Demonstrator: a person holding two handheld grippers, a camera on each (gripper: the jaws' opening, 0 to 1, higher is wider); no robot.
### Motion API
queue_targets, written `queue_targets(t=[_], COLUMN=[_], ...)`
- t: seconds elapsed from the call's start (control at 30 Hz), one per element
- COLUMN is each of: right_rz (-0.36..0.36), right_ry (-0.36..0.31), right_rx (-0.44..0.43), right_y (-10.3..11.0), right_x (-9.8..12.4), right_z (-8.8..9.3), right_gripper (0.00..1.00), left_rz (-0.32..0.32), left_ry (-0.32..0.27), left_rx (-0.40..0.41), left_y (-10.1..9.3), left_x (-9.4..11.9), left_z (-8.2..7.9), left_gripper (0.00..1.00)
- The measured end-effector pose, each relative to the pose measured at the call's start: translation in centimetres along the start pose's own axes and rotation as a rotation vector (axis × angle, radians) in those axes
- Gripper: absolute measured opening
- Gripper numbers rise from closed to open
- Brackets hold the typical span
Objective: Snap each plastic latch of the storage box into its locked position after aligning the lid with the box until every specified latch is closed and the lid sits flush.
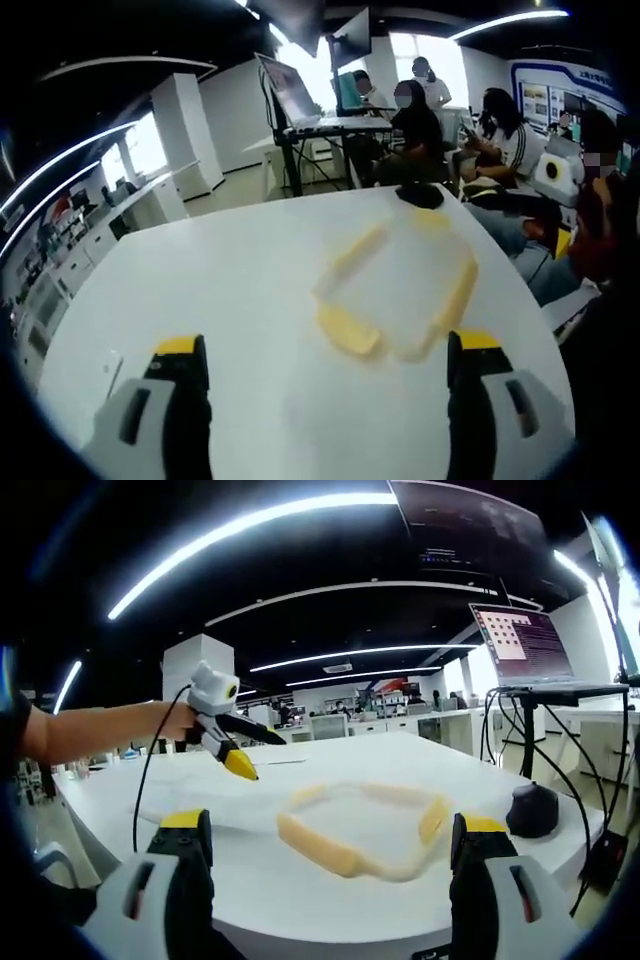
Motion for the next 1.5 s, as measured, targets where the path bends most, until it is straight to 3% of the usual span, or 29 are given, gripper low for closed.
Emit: queue_targets(t=[0.5,0.83,1.13,1.5], right_rz=[0.003,0.006,0.011,0.013], right_ry=[0.017,0.022,0.025,0.034], right_rx=[-0.006,-0.010,-0.015,-0.015], right_y=[-0.5,-0.7,-0.9,-1.2], right_x=[0.1,0.2,0.3,0.4], right_z=[0.5,0.7,0.9,1.1], right_gripper=[1.00,1.00,1.00,1.00], left_rz=[0.033,0.063,0.095,0.138], left_ry=[0.090,0.117,0.137,0.133], left_rx=[-0.030,-0.060,-0.094,-0.129], left_y=[0.5,-0.8,1.2,2.2], left_x=[-0.7,-1.4,-2.1,-2.5], left_z=[0.2,-0.6,-0.7,-1.4], left_gripper=[0.99,0.99,0.99,0.99])
Point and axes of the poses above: the point that each gripper's makers call its tool centre point, and the gripper's own axes: x roughly backward along the fingers, y roughly to its left, z roughly out of its underside, the point moved 10 cm from there along x, roughly backward along the fingers, and after that the axes turned 6 degrees about -x, right-handed, at the moved point
